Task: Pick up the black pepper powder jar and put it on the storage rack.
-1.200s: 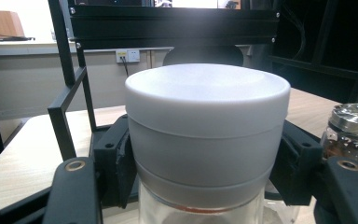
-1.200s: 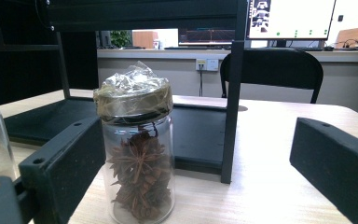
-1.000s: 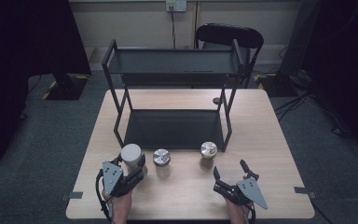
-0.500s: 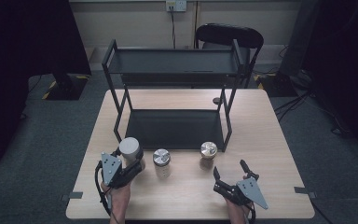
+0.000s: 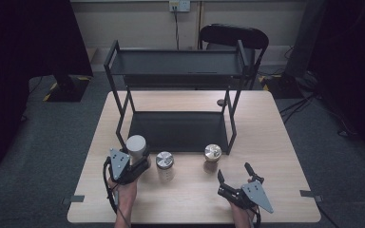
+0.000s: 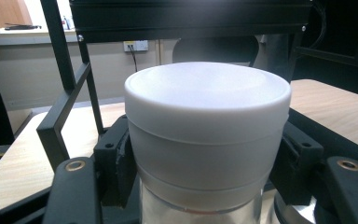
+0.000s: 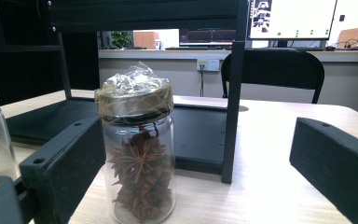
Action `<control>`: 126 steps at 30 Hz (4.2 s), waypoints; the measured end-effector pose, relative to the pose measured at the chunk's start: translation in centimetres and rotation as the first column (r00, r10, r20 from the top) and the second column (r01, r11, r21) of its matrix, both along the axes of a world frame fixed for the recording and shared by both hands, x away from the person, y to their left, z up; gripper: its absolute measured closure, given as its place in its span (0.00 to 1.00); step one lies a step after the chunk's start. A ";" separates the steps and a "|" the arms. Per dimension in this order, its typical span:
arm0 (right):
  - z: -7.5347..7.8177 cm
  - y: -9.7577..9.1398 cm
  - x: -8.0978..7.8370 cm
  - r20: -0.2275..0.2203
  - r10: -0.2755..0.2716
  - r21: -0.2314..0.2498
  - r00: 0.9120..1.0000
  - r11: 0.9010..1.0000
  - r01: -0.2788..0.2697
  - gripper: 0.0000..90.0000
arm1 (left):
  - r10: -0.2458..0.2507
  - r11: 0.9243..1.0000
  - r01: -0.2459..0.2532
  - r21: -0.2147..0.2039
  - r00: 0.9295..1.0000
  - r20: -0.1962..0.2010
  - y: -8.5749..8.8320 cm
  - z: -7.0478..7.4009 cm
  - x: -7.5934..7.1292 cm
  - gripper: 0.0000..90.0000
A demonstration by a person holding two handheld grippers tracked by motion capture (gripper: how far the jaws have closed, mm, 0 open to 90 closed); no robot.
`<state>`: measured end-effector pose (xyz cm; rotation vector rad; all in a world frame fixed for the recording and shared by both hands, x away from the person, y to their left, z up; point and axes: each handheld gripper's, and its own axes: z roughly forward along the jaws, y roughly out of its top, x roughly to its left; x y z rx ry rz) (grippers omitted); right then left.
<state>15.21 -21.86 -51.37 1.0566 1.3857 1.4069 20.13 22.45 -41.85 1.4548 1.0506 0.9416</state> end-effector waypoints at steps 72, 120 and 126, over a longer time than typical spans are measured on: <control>0.0 -0.2 0.0 0.000 0.012 0.002 1.000 1.000 -0.012 0.03 | 0.047 0.999 -0.048 0.002 0.988 -0.149 -0.8 0.8 11.1 0.38; 0.0 -0.2 0.0 0.001 0.013 0.003 1.000 1.000 -0.013 0.03 | 0.040 0.999 -0.039 0.005 0.986 -0.160 -1.3 -0.2 11.4 0.37; 0.0 -0.2 0.0 0.001 0.013 0.003 1.000 1.000 -0.013 0.03 | 0.040 0.999 -0.040 0.000 0.987 -0.156 -1.3 -0.1 11.4 0.36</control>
